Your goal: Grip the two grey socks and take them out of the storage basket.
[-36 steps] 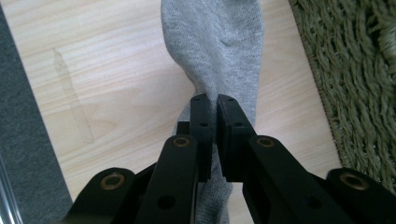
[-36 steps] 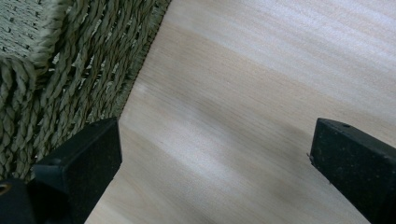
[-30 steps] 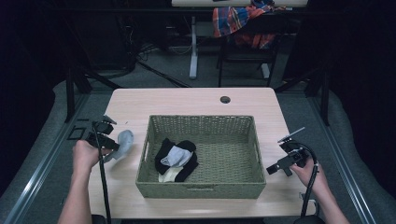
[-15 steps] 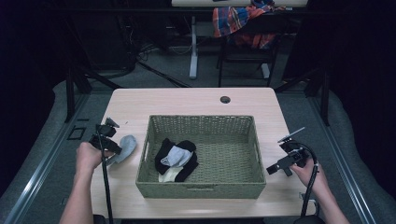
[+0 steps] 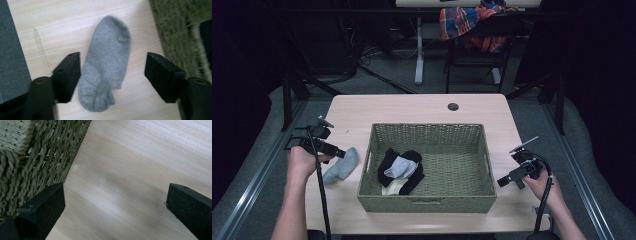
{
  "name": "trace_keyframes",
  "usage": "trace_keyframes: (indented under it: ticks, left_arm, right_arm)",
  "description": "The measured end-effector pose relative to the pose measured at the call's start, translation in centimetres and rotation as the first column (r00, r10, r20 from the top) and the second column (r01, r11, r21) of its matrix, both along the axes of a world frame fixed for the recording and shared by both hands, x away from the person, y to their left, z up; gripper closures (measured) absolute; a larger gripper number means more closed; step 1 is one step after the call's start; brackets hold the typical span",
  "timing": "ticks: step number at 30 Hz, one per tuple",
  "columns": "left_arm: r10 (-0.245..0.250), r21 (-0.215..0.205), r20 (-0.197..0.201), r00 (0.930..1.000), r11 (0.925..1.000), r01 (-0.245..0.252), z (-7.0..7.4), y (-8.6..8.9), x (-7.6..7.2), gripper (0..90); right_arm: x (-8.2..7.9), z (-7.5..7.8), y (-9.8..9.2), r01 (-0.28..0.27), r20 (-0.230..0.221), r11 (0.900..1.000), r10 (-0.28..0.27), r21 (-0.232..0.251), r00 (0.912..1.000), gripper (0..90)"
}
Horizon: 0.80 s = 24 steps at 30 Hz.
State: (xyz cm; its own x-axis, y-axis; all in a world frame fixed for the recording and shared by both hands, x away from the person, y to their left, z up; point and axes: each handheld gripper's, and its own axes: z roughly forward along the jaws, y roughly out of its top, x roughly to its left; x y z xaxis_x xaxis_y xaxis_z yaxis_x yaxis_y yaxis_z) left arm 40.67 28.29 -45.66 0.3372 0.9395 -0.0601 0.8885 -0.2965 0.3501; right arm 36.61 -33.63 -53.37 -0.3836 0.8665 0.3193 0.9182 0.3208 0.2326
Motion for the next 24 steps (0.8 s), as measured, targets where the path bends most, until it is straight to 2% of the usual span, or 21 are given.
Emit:
trace_keyframes:
  ticks: [2, 5, 6, 9, 10, 11, 14, 15, 16, 24]
  left_arm:
    - [-0.012, 0.011, 0.019, 0.9997, 0.9999, 0.012, 0.6, -0.6, -0.2, 20.7]
    - [-0.040, 0.024, 0.034, 0.9986, 0.9990, 0.039, 1.2, -1.6, -0.4, 17.1]
    - [-0.051, 0.029, 0.036, 0.9981, 0.9983, 0.050, 1.4, -1.9, -0.5, 16.5]
    - [-0.070, 0.029, 0.047, 0.9964, 0.9972, 0.069, 1.9, -2.6, -0.7, 15.7]
    - [-0.078, 0.026, 0.046, 0.9958, 0.9967, 0.077, 2.1, -2.8, -0.8, 15.6]
    - [-0.086, 0.022, 0.049, 0.9950, 0.9961, 0.085, 2.2, -3.0, -0.8, 15.6]
    - [-0.110, 0.018, 0.056, 0.9924, 0.9939, 0.109, 2.7, -3.7, -1.0, 15.3]
    - [-0.120, 0.020, 0.059, 0.9911, 0.9927, 0.119, 2.8, -4.0, -1.0, 15.2]
    - [-0.127, 0.022, 0.060, 0.9901, 0.9918, 0.126, 2.9, -4.3, -1.1, 15.1]
    - [-0.199, 0.007, 0.073, 0.9773, 0.9800, 0.199, 3.6, -6.9, -1.4, 13.8]
  right_arm:
    - [0.2, 0.4, -0.4, -0.053, -0.028, 0.998, 0.052, -0.041, 0.9982, 2.0]
    - [0.1, 0.3, -0.2, -0.029, -0.017, 0.999, 0.029, -0.018, 0.9994, 2.0]
    - [0.2, 0.3, -0.2, -0.042, -0.020, 0.999, 0.041, -0.032, 0.9989, 2.0]
    - [0.3, 0.3, -0.1, -0.047, -0.021, 0.998, 0.046, -0.033, 0.9987, 2.1]
    - [0.0, 0.0, 0.1, 0.003, -0.002, 1.000, -0.003, 0.002, 1.0000, 2.1]
    - [0.1, 0.1, -0.1, -0.019, -0.009, 1.000, 0.019, -0.020, 0.9998, 2.0]
    - [0.3, 0.3, -0.3, -0.047, -0.024, 0.998, 0.046, -0.035, 0.9986, 2.1]
    - [0.1, 0.2, -0.1, -0.021, -0.008, 1.000, 0.020, -0.020, 0.9998, 2.1]
    - [0.1, 0.1, 0.0, -0.013, -0.012, 1.000, 0.013, -0.012, 0.9998, 2.1]
    - [0.1, 0.1, -0.1, -0.020, -0.012, 1.000, 0.020, -0.016, 0.9997, 2.1]
